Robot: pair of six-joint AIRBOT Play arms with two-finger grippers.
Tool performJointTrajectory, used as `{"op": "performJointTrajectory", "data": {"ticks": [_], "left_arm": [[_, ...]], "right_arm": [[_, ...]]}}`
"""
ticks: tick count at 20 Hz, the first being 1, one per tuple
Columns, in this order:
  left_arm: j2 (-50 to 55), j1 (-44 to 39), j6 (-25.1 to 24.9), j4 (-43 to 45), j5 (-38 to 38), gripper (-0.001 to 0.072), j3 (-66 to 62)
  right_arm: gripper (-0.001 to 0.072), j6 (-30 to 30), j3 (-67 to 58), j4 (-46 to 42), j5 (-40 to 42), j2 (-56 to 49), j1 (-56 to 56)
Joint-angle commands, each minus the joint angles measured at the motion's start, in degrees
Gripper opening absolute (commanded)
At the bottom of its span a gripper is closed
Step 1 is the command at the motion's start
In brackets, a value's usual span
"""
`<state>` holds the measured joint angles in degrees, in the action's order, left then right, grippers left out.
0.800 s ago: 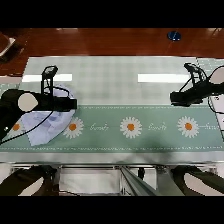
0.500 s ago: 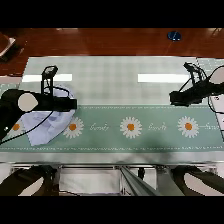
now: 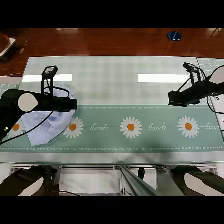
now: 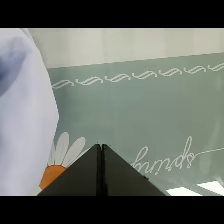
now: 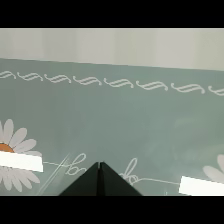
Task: Fold the shirts.
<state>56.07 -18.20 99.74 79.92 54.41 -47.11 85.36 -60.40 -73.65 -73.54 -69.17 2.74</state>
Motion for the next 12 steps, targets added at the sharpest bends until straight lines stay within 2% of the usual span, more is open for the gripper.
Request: {"op": "performJointTrajectory", "data": {"ticks": [1,4,5,6,7,8,12], "left_arm": [[0.0,0.0,0.0,0.0,-0.3,0.0031,0.0],[0.1,0.0,0.0,0.1,-5.6,0.0031,0.1],[0.3,0.0,0.0,0.1,-8.1,0.0079,0.0],[0.4,0.0,0.0,0.1,-9.7,0.0286,0.0],[0.4,0.0,0.0,0.4,-10.6,0.0499,0.0],[0.4,0.4,-1.2,2.2,-10.1,0.0508,-0.5],[-0.2,7.2,0.7,17.8,2.3,0.0508,-4.3]], "right_arm": [[0.002,-0.7,0.0,1.2,0.0,0.0,-0.1],[0.0019,-2.3,0.1,1.1,0.0,0.0,-0.1],[0.0024,-2.8,0.2,1.1,0.4,0.0,-0.1],[0.0129,-2.8,0.7,1.1,1.6,-0.1,-0.1],[0.0352,-2.8,1.6,1.0,2.5,-0.1,-0.1],[0.0413,-3.0,2.6,0.5,3.7,-0.1,-0.1],[0.0409,-2.0,5.5,-3.3,2.6,-0.1,-0.1]]}}
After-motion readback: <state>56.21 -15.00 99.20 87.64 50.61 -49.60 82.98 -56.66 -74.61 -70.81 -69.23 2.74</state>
